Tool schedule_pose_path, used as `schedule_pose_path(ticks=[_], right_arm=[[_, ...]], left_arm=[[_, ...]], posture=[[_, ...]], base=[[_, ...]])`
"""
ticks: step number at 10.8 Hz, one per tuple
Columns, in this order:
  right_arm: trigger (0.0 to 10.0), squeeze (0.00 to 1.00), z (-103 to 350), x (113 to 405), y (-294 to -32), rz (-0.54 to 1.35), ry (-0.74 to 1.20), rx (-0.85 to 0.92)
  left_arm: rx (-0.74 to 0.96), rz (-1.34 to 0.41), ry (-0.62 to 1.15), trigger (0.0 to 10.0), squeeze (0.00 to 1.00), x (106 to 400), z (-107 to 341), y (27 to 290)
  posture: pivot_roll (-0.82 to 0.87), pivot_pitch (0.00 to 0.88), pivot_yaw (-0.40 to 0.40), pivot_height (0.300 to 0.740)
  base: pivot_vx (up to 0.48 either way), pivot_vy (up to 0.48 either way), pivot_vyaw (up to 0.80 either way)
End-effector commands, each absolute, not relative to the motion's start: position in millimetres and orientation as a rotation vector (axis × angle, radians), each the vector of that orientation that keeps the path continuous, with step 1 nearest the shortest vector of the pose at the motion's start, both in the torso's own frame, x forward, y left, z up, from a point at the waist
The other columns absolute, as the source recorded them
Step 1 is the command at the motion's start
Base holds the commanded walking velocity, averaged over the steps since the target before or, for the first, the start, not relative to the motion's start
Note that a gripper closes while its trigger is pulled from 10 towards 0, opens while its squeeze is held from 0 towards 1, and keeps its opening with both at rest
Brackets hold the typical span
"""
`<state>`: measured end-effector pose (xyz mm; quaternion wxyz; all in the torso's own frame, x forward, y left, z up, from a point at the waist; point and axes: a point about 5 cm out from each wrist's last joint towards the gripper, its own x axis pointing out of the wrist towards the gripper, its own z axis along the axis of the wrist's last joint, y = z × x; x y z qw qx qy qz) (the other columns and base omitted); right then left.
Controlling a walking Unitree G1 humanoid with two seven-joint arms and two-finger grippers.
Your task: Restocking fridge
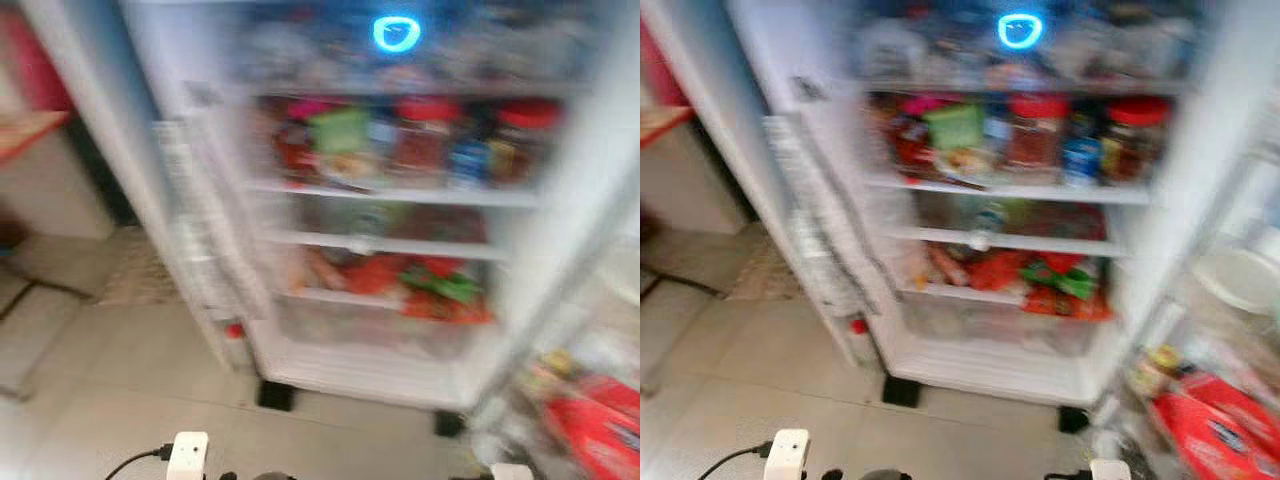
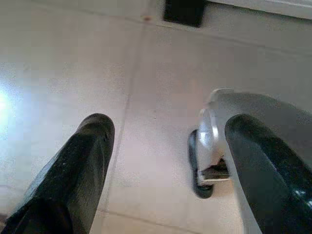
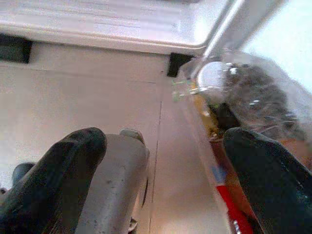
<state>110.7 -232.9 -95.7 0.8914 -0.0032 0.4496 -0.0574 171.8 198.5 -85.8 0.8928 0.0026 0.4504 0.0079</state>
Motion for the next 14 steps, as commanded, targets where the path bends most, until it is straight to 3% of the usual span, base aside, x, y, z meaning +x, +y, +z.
schedule_pose_path(ticks=[1, 12, 14], right_arm=[[10.0, 0.00, -109.6, 79.1, -212.4, -0.052, 1.067, 0.031], [10.0, 0.00, -110.0, 82.6, -209.8, -0.033, 1.078, 0.018], [10.0, 0.00, -110.3, 82.6, -208.6, -0.034, 1.080, 0.016]], left_arm=[[0.026, 0.021, 0.951, 10.0, 0.00, 168.0, -87.1, 203.0], [0.042, 0.012, 0.954, 10.0, 0.00, 166.7, -87.0, 206.6], [0.047, 0.008, 0.957, 10.0, 0.00, 166.3, -87.1, 207.2]], posture=[[-0.02, 0.021, 0.068, 0.656], [-0.01, 0.000, 0.074, 0.656], [-0.02, 0.000, 0.083, 0.656]], base=[[0.000, 0.465, 0.00], [0.000, 0.457, 0.00], [0.000, 0.137, 0.00]])
